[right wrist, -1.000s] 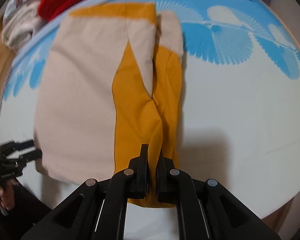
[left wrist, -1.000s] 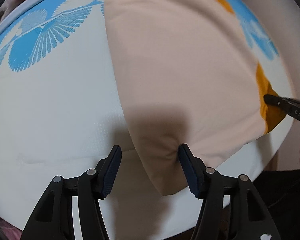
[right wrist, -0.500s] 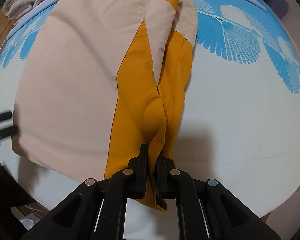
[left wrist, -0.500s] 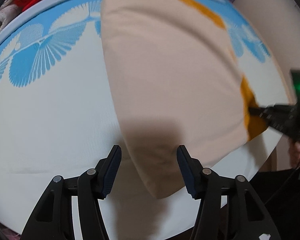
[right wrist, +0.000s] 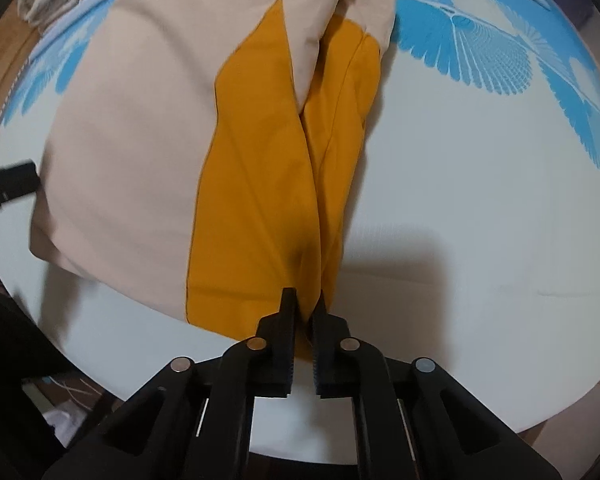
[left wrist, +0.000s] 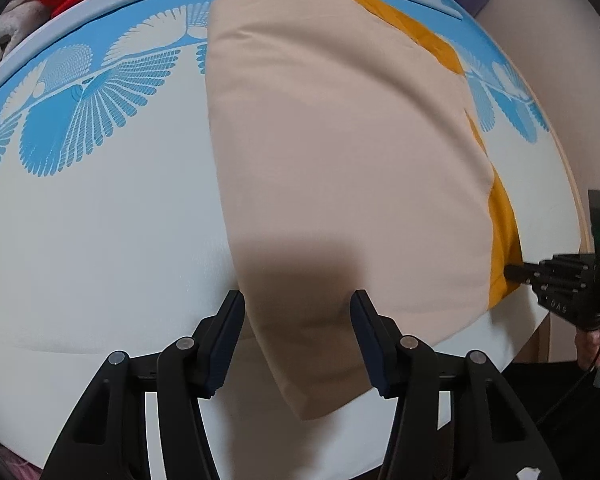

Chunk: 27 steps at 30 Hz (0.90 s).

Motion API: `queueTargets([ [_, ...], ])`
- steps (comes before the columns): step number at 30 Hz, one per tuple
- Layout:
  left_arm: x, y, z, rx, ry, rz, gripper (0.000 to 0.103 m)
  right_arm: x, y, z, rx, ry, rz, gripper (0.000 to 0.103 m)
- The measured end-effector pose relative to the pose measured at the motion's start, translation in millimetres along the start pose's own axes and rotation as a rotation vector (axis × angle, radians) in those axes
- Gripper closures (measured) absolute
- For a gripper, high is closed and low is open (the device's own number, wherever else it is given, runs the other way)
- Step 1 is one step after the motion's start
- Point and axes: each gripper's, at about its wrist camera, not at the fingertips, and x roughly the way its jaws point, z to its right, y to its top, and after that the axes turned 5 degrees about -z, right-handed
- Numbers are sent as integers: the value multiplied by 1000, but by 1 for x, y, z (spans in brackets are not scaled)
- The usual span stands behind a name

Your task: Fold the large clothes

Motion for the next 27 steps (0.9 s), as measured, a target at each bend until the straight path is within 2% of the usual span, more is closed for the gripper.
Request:
queueTargets([
  [3,20,5,5,22,73,-71,48,6,-3,1,18,-49,-34,100],
  [6,16,11,2,12,54,-80,48,5,-3,10,48,-128,-50,102],
  [7,11,13,2,11,44,-68,48,-5,-2,17,75,-140,-11,102],
  [9,-4,17,3,21,32,-28,53,-37,0,28,136,-151,125,99],
  [10,-13,19,4,32,35,0,53,-62,-1,33,169,-143,237,98],
  [12,-23,22,2,40,38,33,52,-95,-5,35,193,-112,403,91],
  [14,-23,29,-4,35,37,39,52,-114,-3,33,213,-60,513,58],
  [15,-23,30,-5,29,37,37,52,-116,0,31,220,-37,532,54],
  [19,-13,35,-7,24,53,17,52,-112,31,19,220,62,560,53],
  [22,-2,44,-21,10,60,-3,52,-101,58,16,255,101,537,53],
  [27,1,48,-25,-32,40,-9,50,-64,113,32,350,224,472,53],
])
